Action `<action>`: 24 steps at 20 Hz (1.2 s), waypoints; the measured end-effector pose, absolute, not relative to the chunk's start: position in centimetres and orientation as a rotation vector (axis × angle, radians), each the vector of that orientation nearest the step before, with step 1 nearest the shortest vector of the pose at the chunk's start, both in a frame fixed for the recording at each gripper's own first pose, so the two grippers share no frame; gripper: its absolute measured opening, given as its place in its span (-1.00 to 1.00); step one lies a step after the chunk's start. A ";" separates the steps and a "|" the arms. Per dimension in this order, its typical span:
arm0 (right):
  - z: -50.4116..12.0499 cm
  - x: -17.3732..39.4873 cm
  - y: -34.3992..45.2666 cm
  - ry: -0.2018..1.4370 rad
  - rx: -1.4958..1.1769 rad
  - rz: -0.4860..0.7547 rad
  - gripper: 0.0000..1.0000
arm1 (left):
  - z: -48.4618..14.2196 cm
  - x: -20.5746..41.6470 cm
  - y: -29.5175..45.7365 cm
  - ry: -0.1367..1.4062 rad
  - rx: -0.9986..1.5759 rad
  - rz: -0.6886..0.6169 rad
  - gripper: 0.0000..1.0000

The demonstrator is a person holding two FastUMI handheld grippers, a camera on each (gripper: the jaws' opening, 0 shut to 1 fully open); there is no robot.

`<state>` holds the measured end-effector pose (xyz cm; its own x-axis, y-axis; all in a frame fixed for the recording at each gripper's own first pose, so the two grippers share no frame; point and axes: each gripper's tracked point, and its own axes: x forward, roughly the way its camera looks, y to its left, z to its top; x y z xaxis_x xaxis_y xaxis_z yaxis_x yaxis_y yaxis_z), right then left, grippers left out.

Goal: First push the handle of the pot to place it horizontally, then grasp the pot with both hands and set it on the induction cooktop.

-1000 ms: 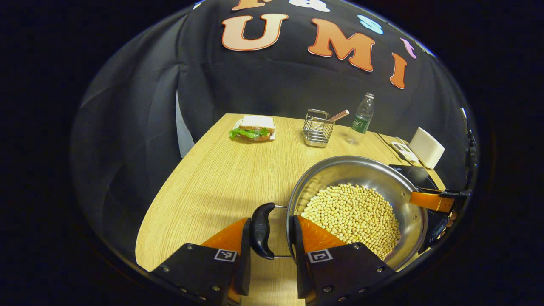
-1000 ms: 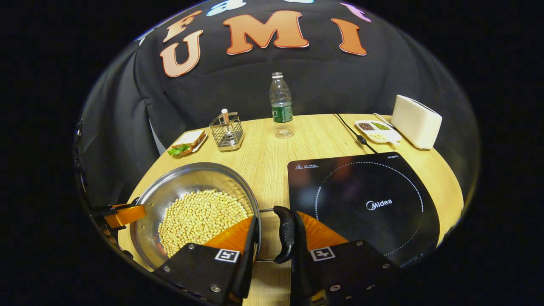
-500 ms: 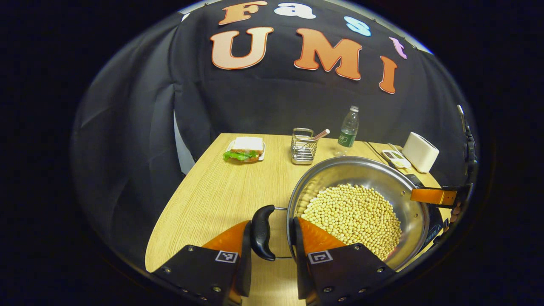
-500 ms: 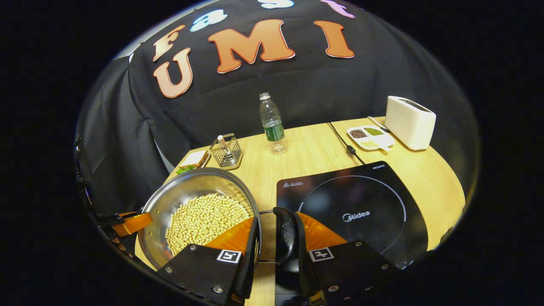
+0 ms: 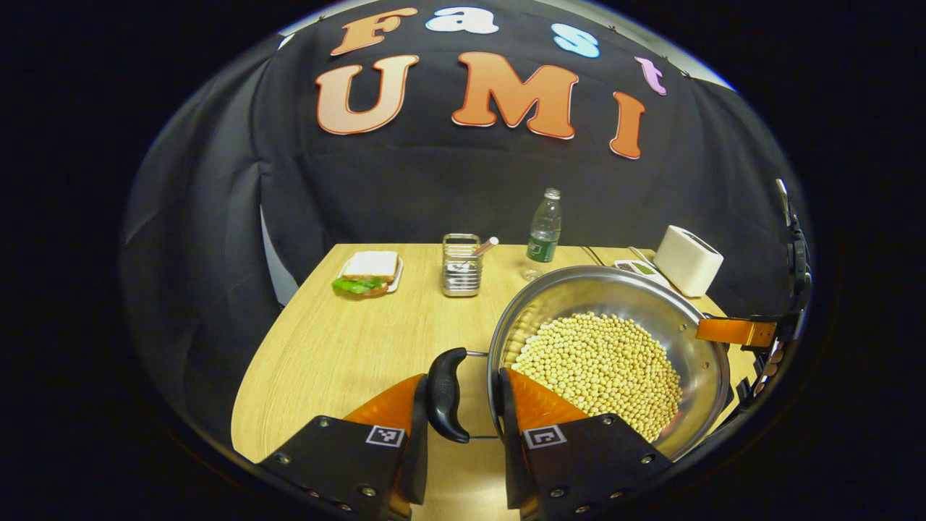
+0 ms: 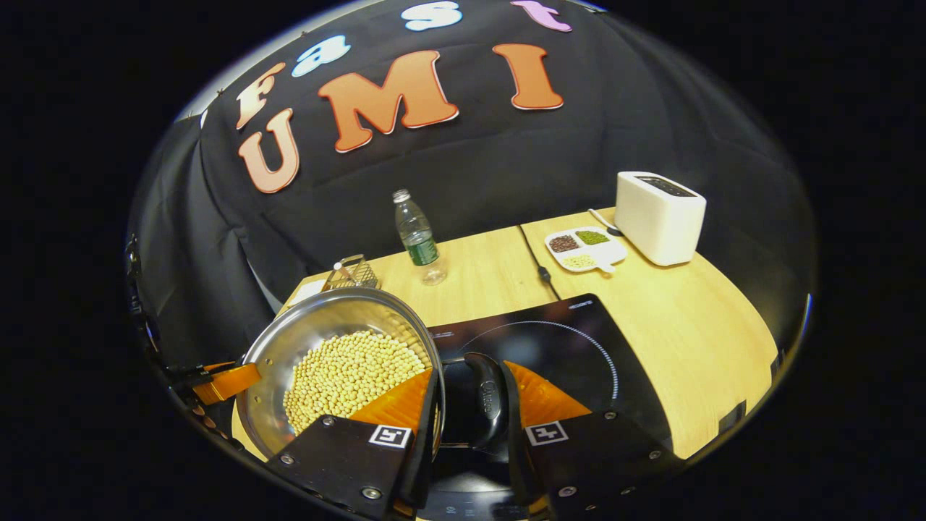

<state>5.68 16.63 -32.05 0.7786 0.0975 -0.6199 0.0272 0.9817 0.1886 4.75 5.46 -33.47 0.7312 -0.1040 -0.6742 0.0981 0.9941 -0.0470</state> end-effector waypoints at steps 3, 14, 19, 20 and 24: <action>-31.9 5.7 14.2 0.684 0.196 0.019 -0.23 | -33.5 5.1 2.7 0.751 -0.014 -0.131 -0.11; -32.0 5.3 5.4 0.698 0.223 -0.055 -0.23 | -34.6 5.5 -6.3 0.791 -0.007 -0.207 -0.10; -32.6 5.0 1.7 0.710 0.236 -0.088 -0.13 | -35.6 5.8 -10.1 0.815 -0.009 -0.239 -0.11; -32.7 5.0 0.9 0.713 0.237 -0.093 -0.14 | -36.0 5.7 -10.9 0.820 -0.009 -0.245 -0.11; -33.8 5.2 -1.0 0.732 0.238 -0.105 -0.14 | -37.2 5.6 -12.9 0.844 -0.008 -0.254 -0.11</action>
